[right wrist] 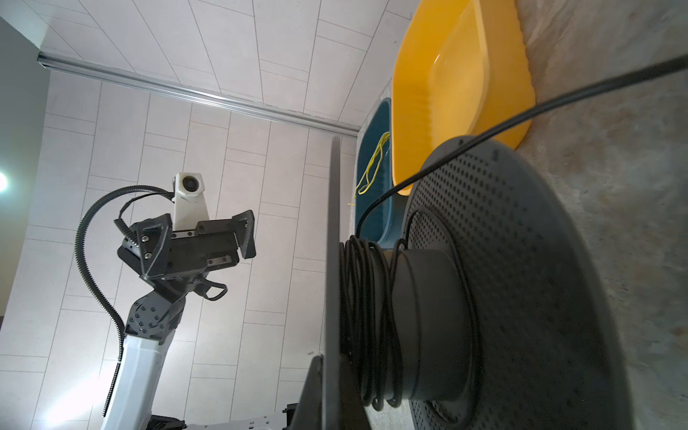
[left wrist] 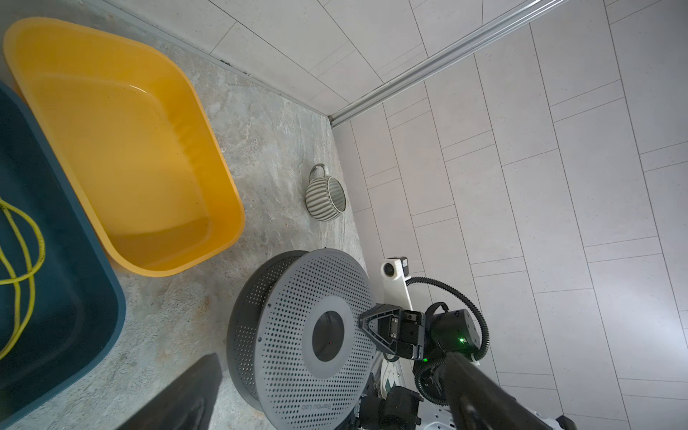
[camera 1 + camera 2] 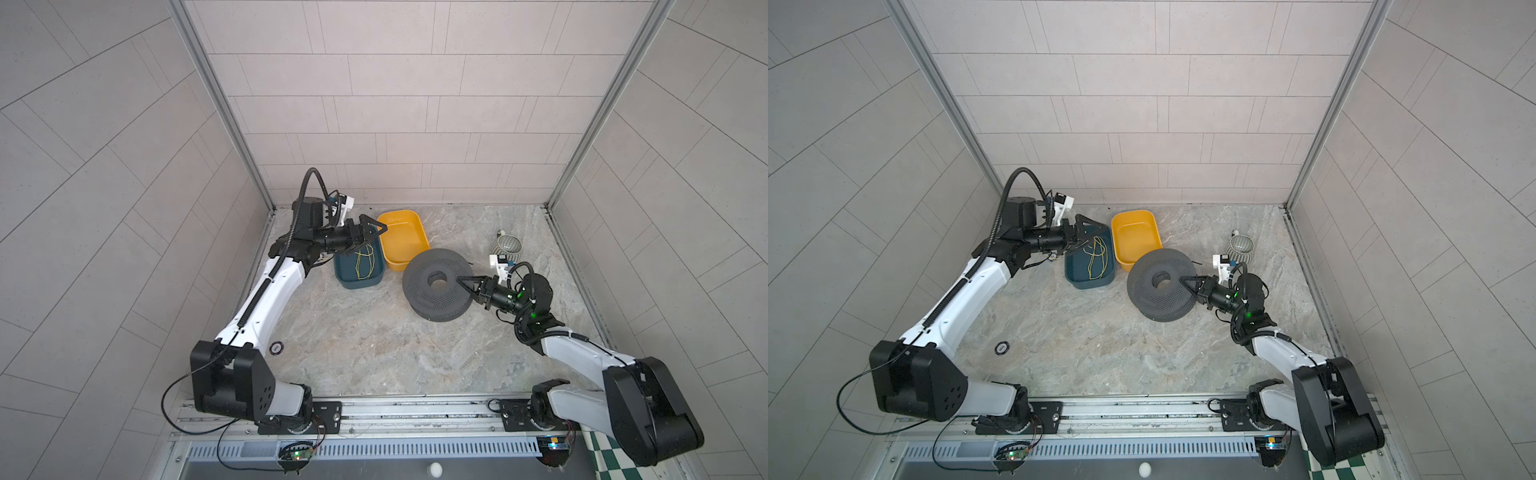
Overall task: Wrap the cables
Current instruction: 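Lower the grey spool onto the table with the right gripper while the left releases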
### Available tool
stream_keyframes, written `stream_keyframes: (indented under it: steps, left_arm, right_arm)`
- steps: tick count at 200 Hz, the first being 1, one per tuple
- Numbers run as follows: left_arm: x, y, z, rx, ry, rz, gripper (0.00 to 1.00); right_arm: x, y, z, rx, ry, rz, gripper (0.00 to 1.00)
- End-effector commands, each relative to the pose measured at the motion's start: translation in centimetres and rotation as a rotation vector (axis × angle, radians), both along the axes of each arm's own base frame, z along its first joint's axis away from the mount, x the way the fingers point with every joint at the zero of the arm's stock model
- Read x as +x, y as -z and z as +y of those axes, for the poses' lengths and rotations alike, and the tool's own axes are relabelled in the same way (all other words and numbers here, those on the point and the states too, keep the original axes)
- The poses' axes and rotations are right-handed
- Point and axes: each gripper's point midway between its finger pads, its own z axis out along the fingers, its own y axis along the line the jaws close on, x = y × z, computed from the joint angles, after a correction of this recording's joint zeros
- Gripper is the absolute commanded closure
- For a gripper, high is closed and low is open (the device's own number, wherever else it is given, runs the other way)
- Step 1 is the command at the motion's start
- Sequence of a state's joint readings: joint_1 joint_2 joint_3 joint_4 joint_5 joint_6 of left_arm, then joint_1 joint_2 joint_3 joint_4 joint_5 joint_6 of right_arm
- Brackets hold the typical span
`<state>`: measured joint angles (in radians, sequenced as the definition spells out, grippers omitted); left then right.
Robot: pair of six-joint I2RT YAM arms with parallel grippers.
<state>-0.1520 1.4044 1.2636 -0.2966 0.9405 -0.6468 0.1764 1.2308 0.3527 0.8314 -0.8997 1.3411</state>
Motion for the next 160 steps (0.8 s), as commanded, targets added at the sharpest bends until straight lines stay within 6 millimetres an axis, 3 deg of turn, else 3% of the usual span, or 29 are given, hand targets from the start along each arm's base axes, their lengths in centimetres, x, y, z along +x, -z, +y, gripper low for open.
stream_keyframes:
  steps: [1,36,77,122,160]
  left_arm:
    - [-0.2,-0.9,-0.1,-0.004,0.006,-0.036,0.00]
    - [-0.2,-0.7,-0.1,0.008,0.008,-0.036,0.00]
    - [-0.3,-0.7,0.0,0.026,0.007,-0.040,0.00]
    - [-0.3,-0.4,0.1,0.041,0.007,-0.041,0.00]
    - [-0.2,-0.2,0.1,0.044,0.005,-0.039,0.00]
  right_arm:
    - [0.0,-3.0,0.8,0.057,-0.059,-0.157,1.00]
    - [1.1,-2.7,1.3,0.137,-0.071,-0.188,1.00]
    - [2.3,0.7,2.4,0.105,-0.120,-0.116,1.00]
    - [2.7,3.1,3.0,0.078,-0.146,-0.076,1.00]
    - [3.1,3.7,3.3,0.066,-0.172,-0.081,1.00]
